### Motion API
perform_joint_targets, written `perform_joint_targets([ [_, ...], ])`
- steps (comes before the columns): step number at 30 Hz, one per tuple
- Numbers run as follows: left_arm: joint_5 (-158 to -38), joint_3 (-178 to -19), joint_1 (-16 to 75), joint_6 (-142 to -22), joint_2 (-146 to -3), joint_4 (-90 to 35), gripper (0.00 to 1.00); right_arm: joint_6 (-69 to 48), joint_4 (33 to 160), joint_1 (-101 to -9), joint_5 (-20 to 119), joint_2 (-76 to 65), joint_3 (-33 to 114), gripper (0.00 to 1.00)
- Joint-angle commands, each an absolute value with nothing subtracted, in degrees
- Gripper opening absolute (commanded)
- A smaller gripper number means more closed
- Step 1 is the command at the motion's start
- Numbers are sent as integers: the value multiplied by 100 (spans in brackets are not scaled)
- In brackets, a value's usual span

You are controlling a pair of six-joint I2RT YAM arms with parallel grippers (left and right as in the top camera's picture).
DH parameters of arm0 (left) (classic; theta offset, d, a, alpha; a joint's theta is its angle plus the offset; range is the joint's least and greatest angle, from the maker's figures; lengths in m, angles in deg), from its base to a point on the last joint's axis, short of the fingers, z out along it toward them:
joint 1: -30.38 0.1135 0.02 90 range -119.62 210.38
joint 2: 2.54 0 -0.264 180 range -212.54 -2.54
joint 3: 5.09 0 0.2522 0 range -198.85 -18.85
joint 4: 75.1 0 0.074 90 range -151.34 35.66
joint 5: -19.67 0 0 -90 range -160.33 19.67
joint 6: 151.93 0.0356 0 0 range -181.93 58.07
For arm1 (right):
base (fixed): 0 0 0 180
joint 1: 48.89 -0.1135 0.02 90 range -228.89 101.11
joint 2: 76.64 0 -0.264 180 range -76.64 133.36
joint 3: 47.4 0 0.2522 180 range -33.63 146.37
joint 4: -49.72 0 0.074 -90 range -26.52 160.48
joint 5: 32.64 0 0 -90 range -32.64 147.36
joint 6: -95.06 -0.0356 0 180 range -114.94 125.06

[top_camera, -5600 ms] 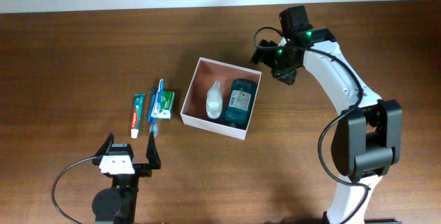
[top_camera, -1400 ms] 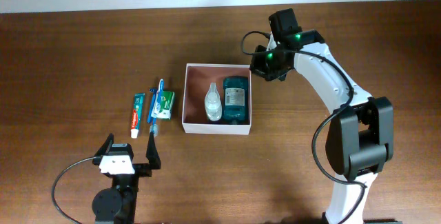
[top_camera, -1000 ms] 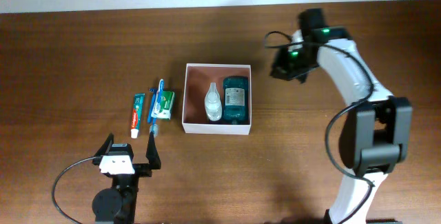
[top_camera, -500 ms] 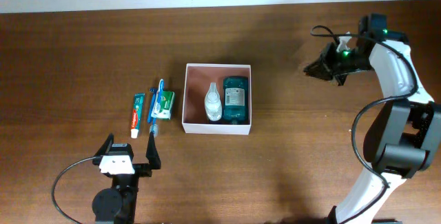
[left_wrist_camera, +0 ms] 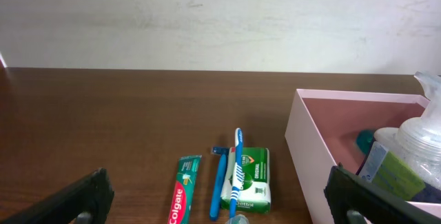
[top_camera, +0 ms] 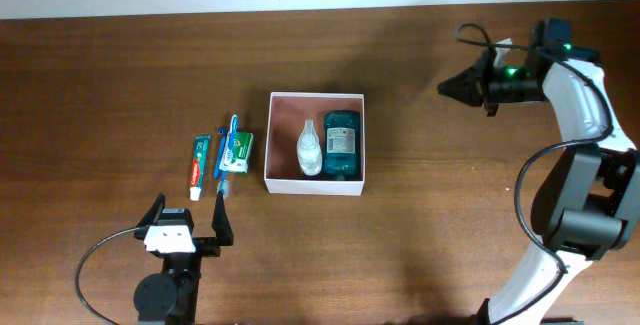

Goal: Pack container
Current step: 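Raise right gripper and swing it right away from the box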

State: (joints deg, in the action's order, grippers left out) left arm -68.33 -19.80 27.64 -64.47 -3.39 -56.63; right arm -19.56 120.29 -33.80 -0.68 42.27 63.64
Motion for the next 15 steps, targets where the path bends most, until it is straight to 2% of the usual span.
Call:
perform_joint_targets([
  [1, -6793, -1936, 2795, -6338, -299, -5676, 100, -2608, 12005, -3146, -1196, 4221, 6382, 4],
  [4, -6793, -1936, 2792, -6338, -299, -5676, 99, -2909, 12003, -3063, -1338, 4221, 6382, 4],
  [15, -6793, -1936, 2792, -6340, -299, -5676, 99, -2848, 11597, -2995, -2057, 4221, 6382, 4],
])
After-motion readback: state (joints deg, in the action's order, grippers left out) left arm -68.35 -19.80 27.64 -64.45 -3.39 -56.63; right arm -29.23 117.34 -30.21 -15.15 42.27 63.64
